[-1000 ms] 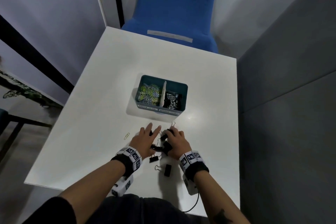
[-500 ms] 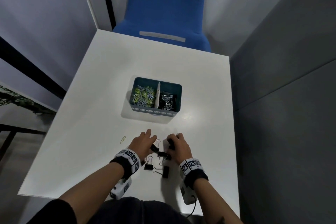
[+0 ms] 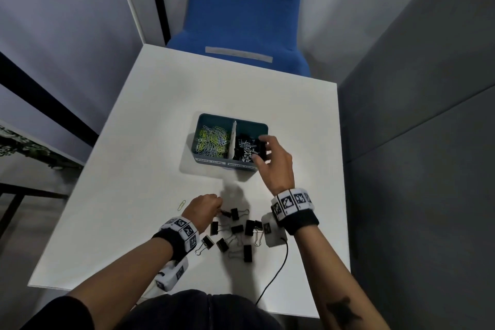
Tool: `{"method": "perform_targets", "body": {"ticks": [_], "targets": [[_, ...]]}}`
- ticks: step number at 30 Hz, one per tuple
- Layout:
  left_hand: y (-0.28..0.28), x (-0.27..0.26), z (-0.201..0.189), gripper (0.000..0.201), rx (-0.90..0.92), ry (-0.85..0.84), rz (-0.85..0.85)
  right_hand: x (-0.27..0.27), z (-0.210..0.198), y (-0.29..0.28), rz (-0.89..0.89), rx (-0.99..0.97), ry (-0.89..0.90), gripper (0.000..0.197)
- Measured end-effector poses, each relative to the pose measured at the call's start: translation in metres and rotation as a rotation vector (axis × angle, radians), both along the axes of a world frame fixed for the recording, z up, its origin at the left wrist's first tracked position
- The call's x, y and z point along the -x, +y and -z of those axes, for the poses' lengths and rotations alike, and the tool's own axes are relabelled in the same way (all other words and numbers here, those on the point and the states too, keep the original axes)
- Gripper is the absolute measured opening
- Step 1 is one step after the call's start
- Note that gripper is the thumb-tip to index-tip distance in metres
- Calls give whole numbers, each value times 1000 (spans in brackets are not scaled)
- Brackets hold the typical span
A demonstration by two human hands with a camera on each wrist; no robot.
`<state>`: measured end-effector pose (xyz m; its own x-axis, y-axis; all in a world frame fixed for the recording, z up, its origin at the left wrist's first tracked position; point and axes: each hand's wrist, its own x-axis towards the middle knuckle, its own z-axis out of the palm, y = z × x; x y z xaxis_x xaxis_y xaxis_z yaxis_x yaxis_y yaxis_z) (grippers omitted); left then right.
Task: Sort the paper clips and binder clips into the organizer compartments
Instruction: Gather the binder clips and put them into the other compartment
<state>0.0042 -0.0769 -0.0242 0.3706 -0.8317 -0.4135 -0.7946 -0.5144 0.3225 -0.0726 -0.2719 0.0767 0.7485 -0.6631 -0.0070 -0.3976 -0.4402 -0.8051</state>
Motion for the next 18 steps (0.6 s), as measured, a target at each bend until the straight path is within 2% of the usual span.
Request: {"method": "perform_targets", "body": {"ticks": [3, 5, 7, 9, 11, 13, 15, 18], "targets": [[-1, -5, -2, 12, -10, -4, -18, -5, -3, -6, -5, 13, 46, 51], [-1, -7, -2, 17, -29, -12, -21, 8, 7, -1, 38, 41, 81, 47], [0, -4, 0, 31, -9, -21, 11, 29, 25, 8, 69, 51, 186, 41], [1, 5, 1, 44, 18, -35, 33, 53, 47, 18, 16, 46, 404, 45], [0, 14, -1, 56, 3, -23, 53, 76, 67, 30, -135, 38, 663, 65], [-2, 21, 2, 65, 7, -12, 120, 93, 81, 43, -279, 24, 825, 86], [-3, 25, 6, 66, 28, -21, 201, 102, 88, 58, -332, 59, 847, 82], [-4, 31, 10, 50, 21, -75, 266, 102, 95, 73, -326, 102, 790, 68]]}}
